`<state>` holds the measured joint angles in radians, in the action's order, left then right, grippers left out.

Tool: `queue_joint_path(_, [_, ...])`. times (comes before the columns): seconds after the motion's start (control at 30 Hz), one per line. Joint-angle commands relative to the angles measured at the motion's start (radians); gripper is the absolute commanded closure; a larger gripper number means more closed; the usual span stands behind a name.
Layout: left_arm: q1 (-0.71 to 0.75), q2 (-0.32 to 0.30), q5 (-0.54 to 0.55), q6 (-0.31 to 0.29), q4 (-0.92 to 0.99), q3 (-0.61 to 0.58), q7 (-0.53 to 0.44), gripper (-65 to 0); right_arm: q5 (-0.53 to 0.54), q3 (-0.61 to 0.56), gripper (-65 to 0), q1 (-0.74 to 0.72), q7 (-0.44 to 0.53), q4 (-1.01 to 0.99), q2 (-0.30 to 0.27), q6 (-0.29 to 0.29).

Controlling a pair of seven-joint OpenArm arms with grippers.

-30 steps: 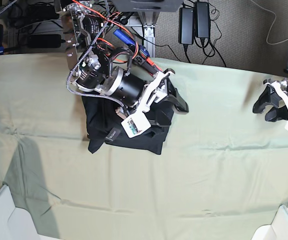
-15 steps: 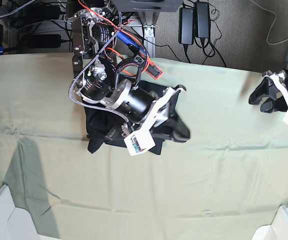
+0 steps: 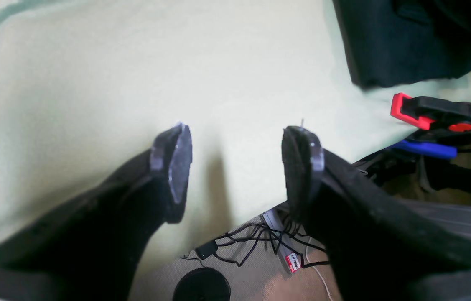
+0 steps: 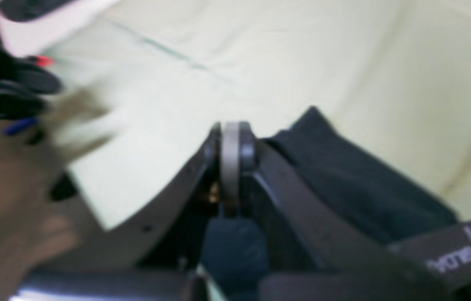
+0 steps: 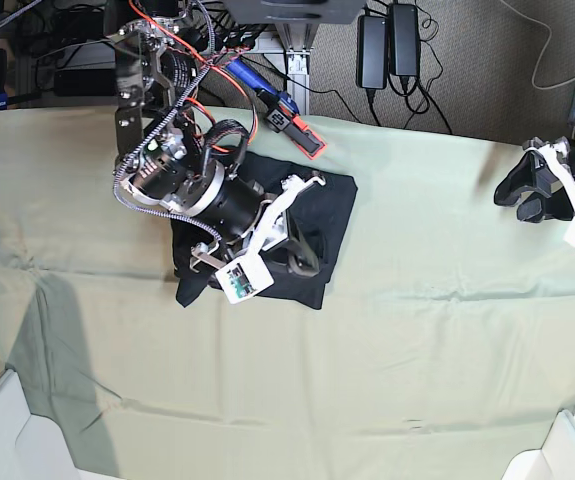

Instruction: Fold the T-shirt properly

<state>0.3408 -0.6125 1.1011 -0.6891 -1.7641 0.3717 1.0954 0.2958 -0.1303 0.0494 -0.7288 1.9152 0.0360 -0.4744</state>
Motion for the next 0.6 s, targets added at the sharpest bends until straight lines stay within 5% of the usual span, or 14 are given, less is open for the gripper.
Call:
queue_joint_path(0.0, [-0.006,-0.019,0.025,-0.009,-0.014,0.009,-0.018,-37.6,-0.003,-0.001,0.0,-0.029,0.039,-0.005,0.006,-0.076])
queue_joint_path(0.57, [-0.006,-0.019,0.024,-0.009,-0.014,0.009,-0.022,-37.6,-0.043,-0.001,0.0,-0.435,0.074,-0.438,0.03,-0.072])
